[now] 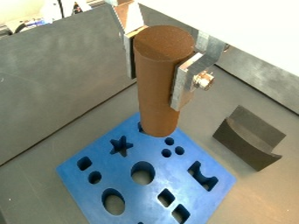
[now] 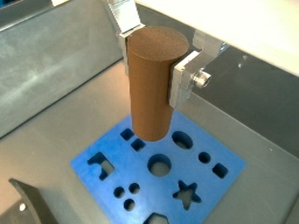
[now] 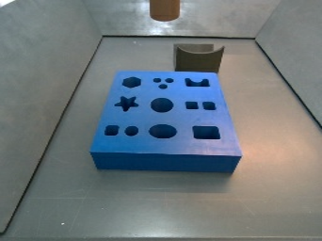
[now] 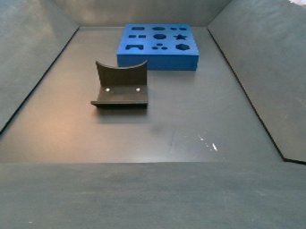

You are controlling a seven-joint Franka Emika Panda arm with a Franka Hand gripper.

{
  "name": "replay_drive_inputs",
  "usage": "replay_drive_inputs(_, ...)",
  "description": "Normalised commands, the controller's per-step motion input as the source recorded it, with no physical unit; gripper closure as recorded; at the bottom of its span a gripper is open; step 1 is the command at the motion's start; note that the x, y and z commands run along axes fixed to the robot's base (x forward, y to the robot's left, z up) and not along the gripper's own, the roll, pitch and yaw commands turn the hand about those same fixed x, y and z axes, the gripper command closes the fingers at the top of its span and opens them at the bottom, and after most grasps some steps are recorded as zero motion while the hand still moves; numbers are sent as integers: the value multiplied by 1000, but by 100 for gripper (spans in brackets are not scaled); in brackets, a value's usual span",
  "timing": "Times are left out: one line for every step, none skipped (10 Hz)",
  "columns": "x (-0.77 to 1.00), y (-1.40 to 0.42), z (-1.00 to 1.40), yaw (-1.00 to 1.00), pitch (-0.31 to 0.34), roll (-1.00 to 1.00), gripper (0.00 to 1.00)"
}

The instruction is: Insert the round object.

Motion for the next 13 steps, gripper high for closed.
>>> replay_drive_inputs(-609,17,-1000,0,-79,3,100)
replay_drive_inputs(-614,11,-1000,0,-70,0,100)
replay_drive_inputs(-603,0,-1000,0,-63,0,100)
replay_drive_inputs(0,0,-1000,0,-89,0,100)
replay_drive_inputs(543,-60,-1000,-20,-107,-23,100)
replay_drive_inputs(583,-117,-1000,-60,-100,-39,100)
replay_drive_inputs(571,-40,-1000,-69,-73,0,100)
replay_drive_inputs(580,-51,-1000,-60,-69,0,100)
replay_drive_inputs(571,0,-1000,-43,-43,0,100)
replay_drive_inputs(594,0,-911,-57,0,0,100)
replay_drive_inputs(486,0,-626,-14,0,11,100)
replay_drive_inputs(120,0,-111,-9,20,3,100)
replay_drive_inputs(14,0,0,0,6,0,100)
